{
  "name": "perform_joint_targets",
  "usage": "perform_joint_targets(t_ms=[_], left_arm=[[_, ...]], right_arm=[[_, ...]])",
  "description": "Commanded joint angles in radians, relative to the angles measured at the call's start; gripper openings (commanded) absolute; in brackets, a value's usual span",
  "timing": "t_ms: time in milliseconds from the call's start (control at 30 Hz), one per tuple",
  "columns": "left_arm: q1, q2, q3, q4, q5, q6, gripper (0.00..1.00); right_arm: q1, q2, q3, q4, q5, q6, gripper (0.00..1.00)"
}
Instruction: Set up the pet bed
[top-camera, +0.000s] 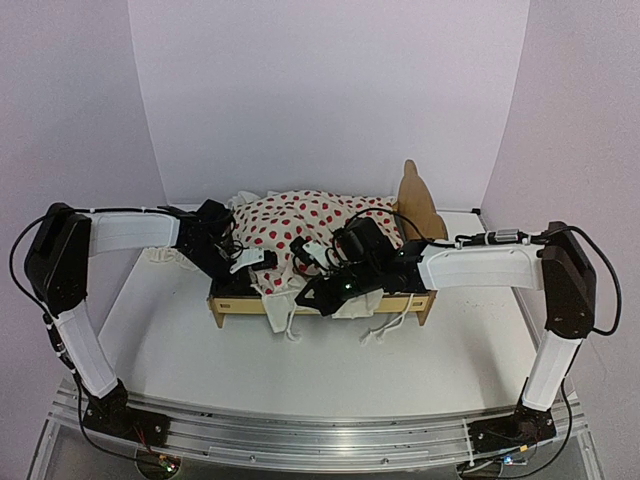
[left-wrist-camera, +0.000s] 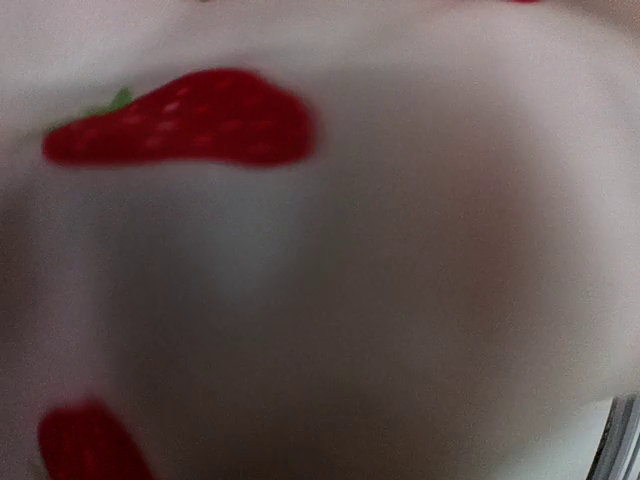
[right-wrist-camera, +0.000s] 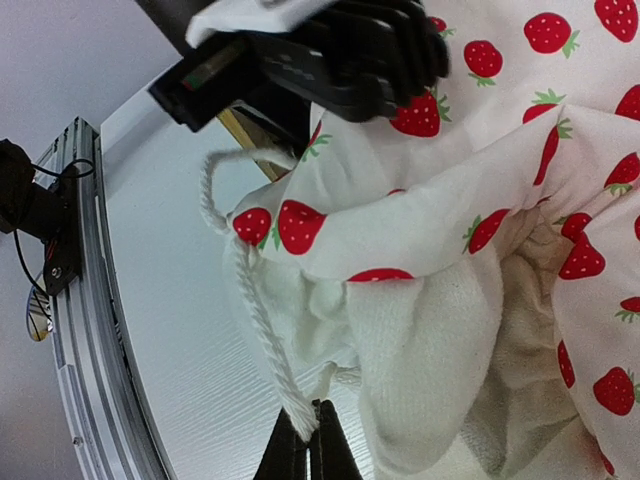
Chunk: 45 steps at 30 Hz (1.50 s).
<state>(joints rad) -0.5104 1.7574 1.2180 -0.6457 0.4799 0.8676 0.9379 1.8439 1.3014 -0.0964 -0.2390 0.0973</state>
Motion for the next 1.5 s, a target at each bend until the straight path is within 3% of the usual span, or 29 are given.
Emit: perform_joint_targets(t_ms=[0, 233, 400, 600, 700, 833, 1033, 1467], left_arm=[[-0.005, 0.076, 0.045, -0.049, 0.060, -0.105, 0.00], [-0.032, 0.118, 0.033, -0.144, 0.106, 0.019, 0.00], [-0.031, 0.224, 0.064, -0.243, 0.004, 0.122, 0.01], [-0.054, 0.229, 0.052, -0.146, -0.203, 0.230, 0.11], [-0.064, 0.254, 0.070, -0.151, -0.237, 0.234, 0.18], [-0.059, 0.241, 0.150, -0.197, -0.165, 0.168, 0.32], [-0.036, 0.175, 0.267, -0.341, 0.052, 0.117, 0.42], [0.054, 0.114, 0.325, -0.439, 0.116, 0.193, 0.68]], right_arm=[[0.004, -0.023, -0.001, 0.001, 0.003, 0.008, 0.00], [0.005, -0.010, 0.013, 0.000, -0.003, 0.016, 0.00], [0.005, -0.006, 0.021, -0.009, -0.005, 0.010, 0.00], [0.005, -0.005, 0.024, -0.015, -0.001, 0.010, 0.00], [0.005, -0.002, 0.028, -0.017, 0.000, 0.010, 0.00], [0.005, -0.010, 0.028, -0.024, 0.005, 0.009, 0.00], [0.005, -0.013, 0.020, -0.028, 0.009, 0.009, 0.00], [0.042, 0.005, 0.032, -0.046, -0.005, 0.017, 0.00]])
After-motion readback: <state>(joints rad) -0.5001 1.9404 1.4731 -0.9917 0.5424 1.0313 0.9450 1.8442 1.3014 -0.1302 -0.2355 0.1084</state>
